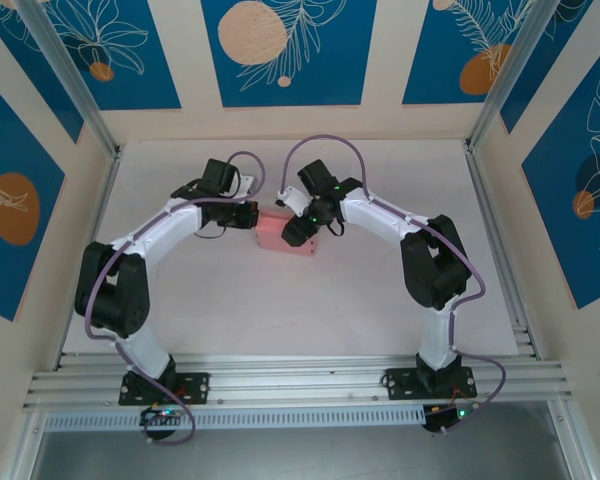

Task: Fold the paper box

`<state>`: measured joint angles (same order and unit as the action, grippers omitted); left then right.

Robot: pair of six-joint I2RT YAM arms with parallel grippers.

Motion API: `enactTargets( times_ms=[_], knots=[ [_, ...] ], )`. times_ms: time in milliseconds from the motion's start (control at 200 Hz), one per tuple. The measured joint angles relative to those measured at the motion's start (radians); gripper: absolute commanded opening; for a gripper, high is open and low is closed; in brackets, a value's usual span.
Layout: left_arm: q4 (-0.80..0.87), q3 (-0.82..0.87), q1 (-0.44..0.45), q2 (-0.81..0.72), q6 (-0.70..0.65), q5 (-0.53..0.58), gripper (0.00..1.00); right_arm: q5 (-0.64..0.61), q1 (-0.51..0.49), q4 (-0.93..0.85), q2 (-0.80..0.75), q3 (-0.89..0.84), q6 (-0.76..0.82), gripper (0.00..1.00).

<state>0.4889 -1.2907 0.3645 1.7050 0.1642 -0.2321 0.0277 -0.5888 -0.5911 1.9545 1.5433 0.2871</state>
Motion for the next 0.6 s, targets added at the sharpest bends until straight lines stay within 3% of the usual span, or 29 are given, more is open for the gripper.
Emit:
enactTargets(
  times_ms=[255, 600],
  knots=[
    [0.047, -0.021, 0.0, 0.002, -0.041, 0.046, 0.0, 0.007, -0.002, 0.008, 0.001, 0.007, 0.0, 0.65],
    [0.055, -0.02, -0.01, -0.013, 0.026, -0.055, 0.0, 0.006, 0.0, -0.004, 0.013, 0.007, -0.006, 0.63]
  ],
)
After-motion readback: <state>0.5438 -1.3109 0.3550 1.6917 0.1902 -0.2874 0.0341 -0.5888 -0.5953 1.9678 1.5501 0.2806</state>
